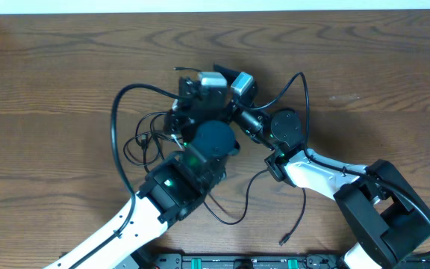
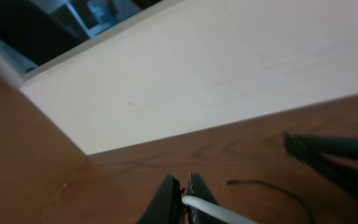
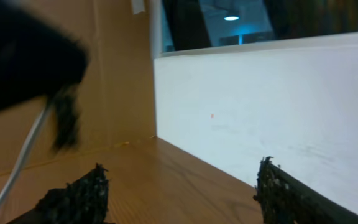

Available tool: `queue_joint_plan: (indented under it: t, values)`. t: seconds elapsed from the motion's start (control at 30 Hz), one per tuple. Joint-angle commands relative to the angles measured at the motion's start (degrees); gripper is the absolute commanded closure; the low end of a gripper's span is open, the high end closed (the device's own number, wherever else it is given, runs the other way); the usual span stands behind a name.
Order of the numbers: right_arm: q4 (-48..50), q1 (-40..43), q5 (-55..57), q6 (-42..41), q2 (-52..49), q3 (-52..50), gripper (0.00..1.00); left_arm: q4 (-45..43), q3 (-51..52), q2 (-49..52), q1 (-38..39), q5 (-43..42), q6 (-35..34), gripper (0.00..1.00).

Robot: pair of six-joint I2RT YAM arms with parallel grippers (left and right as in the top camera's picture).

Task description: Untangle cables

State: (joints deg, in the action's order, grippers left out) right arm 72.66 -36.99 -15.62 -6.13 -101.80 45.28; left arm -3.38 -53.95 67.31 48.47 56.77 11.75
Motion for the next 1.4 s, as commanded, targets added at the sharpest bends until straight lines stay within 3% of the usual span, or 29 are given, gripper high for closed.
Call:
queue_joint_plan:
  t: [0.0,0.17,0.3,0.4,0.47,0.73,1.0,1.23,1.37]
  values:
    - [0.02,-0.17,4.55,-0.68,-0.52,0.9,0.32,3.08,-0.81,0.33,1.77,-0.9,-5.2,0.92]
    - [-0.09,0.09,4.98,-0.68,-0.52,0.9,0.62,7.93,-0.81,0.42,2.34,-0.83,-6.93,0.92]
    - [-0.74,0.57,4.98,-0.7,-0.52,0.9,0.89,7.85,-0.81,0.42,2.34,-0.59,-6.64,0.53]
    - [-1.6,1.16,4.98,-0.7,-0.52,0.9,0.96,7.78,-0.81,0.37,2.34,-0.59,-6.43,0.24]
    - [-2.03,1.66,4.98,-0.72,-0.52,0.9,0.99,7.52,-0.81,0.13,2.32,-0.39,-6.4,0.15]
    - [-5.18,5.57,3.17,-3.3,-0.52,0.9,0.99,4.79,-0.81,-2.8,0.85,1.33,-4.17,0.1]
    - [-12.72,10.08,-2.14,-7.19,-0.39,0.9,0.99,3.96,-0.81,-5.7,-6.69,1.31,-3.8,0.1]
    - [-23.61,18.84,-4.31,-13.0,3.1,0.9,0.99,4.7,-0.81,-5.66,-11.72,0.85,-3.89,0.1]
    - [-28.22,25.18,-7.04,-13.6,8.9,0.9,0.99,9.94,-0.81,-5.57,-11.76,-3.48,-5.73,0.09]
